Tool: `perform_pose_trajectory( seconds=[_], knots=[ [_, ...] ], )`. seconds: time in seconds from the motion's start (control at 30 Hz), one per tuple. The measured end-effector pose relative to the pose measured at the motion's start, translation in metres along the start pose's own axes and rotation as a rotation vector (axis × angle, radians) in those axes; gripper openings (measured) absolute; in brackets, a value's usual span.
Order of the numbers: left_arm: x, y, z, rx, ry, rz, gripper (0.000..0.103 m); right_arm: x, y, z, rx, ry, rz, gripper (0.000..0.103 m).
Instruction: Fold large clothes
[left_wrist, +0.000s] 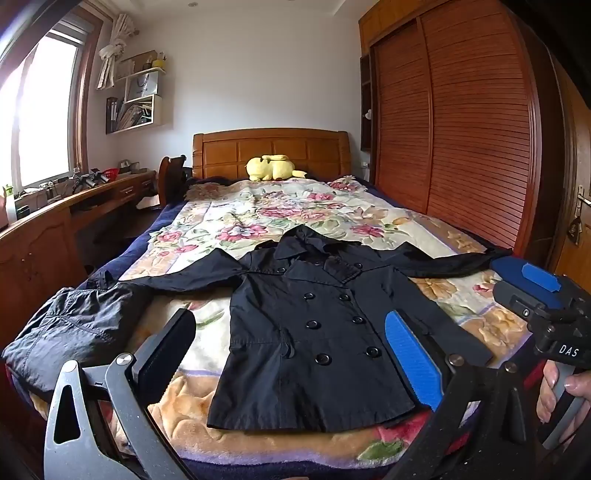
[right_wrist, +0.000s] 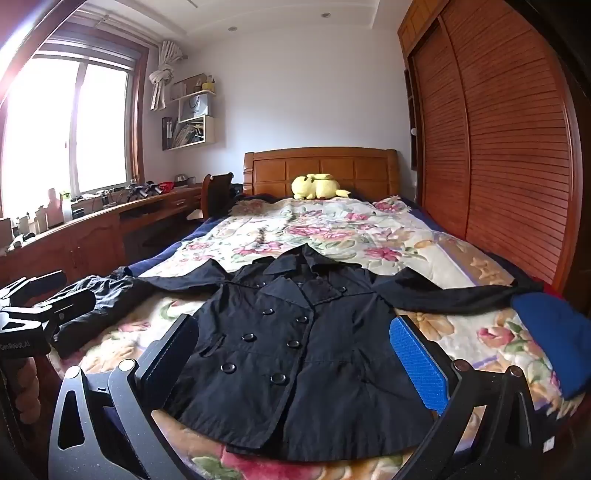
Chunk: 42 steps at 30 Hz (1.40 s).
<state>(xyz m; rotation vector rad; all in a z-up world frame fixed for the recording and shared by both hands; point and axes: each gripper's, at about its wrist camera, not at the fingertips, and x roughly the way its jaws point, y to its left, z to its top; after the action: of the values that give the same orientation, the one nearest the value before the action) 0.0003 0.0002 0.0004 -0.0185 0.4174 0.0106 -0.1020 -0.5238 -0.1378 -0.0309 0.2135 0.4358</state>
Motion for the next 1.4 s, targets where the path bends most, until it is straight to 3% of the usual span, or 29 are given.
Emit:
perform_pose_trajectory(
  seconds=[1.4],
  knots=[
    [-0.005, 0.003, 0.003, -0.011, -0.008, 0.000, 0.103, -0.005, 0.003, 0.002, 0.002, -0.010, 0.012, 0.103]
  ],
)
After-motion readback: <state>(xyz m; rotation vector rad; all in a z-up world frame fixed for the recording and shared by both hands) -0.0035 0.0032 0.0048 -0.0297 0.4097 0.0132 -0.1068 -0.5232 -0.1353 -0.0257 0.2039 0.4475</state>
